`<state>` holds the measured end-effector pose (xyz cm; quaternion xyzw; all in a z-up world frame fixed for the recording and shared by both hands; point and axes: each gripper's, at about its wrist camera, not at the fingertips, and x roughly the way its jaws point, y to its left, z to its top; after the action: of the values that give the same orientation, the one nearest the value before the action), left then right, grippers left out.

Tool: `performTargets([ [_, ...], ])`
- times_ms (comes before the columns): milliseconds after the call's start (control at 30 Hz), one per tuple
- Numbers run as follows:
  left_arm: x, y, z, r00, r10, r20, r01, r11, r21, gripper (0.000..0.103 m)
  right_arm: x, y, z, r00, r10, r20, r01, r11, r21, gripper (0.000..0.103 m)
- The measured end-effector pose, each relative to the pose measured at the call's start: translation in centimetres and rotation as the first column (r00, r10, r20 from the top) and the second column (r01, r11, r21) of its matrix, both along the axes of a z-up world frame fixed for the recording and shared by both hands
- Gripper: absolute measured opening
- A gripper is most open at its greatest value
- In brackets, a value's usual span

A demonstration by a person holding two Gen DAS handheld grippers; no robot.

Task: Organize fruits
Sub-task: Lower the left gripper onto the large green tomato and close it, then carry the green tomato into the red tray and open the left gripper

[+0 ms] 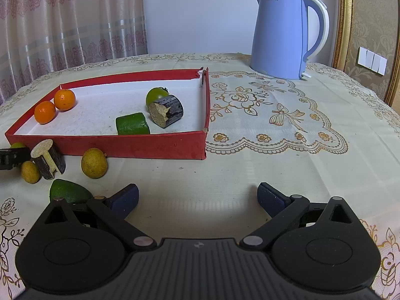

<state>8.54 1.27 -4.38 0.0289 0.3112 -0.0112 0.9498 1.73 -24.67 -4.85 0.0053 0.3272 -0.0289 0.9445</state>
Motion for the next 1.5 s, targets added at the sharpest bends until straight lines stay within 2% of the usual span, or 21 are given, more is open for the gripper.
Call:
performTargets([
  [67,0.2,-0.1,-0.1,1.000,-0.016,-0.010,0.016,1.000,-0.001,0.095,0.0,0.0,0.0,1.000,0.000,0.000,0.000,1.000,0.000,0.102],
  [200,0.1,-0.3,-0.3,0.999,-0.034,-0.015,0.034,0.999,0.004,0.090,0.0,0.0,0.0,1.000,0.000,0.000,0.000,1.000,0.000,0.102],
  [300,-0.1,-0.4,-0.3,0.999,-0.050,-0.013,0.049,0.999,-0.008,0.079,0.0,0.0,0.0,1.000,0.000,0.000,0.000,1.000,0.001,0.102],
  [367,-0.3,-0.5,-0.2,0.998,-0.062,-0.008,0.061,0.998,-0.012,0.061,0.0,0.0,0.0,1.000,0.000,0.000,0.000,1.000,0.001,0.102],
  [400,-0.4,-0.6,-0.1,0.998,-0.065,-0.008,0.064,0.998,-0.017,0.056,0.0,0.0,0.0,1.000,0.000,0.000,0.000,1.000,0.001,0.102],
  [467,-0.6,-0.9,0.0,0.997,-0.072,-0.007,0.072,0.997,-0.018,0.036,0.0,0.0,0.0,1.000,0.000,0.000,0.000,1.000,0.001,0.102],
  [500,-0.7,-1.1,0.0,0.997,-0.075,-0.006,0.075,0.997,-0.018,0.034,0.0,0.0,0.0,1.000,0.000,0.000,0.000,1.000,0.001,0.102],
  [667,-1.0,-1.7,0.1,0.998,-0.056,0.000,0.056,0.998,0.019,0.033,0.0,0.0,0.0,1.000,0.000,-0.001,0.000,1.000,0.001,0.102],
  [800,-1.4,-1.4,0.5,0.999,-0.044,0.001,0.044,0.999,0.014,0.033,0.0,0.0,0.0,1.000,0.000,-0.001,0.000,1.000,0.002,0.102],
  [1033,-1.9,-0.9,3.6,0.996,-0.061,0.066,0.062,0.998,-0.010,0.033,0.0,0.0,0.0,1.000,0.000,-0.001,0.000,1.000,0.002,0.102],
  [1167,-0.5,-1.3,5.1,0.993,-0.059,0.106,0.058,0.998,0.015,0.033,0.0,0.0,0.0,1.000,0.000,-0.001,0.000,1.000,0.002,0.102],
  [1300,1.7,-2.0,5.6,0.992,-0.060,0.110,0.058,0.998,0.017,0.033,0.0,0.0,0.0,1.000,0.000,-0.001,0.000,1.000,0.002,0.102],
  [1500,5.3,-3.8,4.3,0.995,-0.078,0.057,0.076,0.997,0.035,0.033,0.0,0.0,0.0,1.000,0.000,-0.001,0.000,1.000,0.002,0.102],
])
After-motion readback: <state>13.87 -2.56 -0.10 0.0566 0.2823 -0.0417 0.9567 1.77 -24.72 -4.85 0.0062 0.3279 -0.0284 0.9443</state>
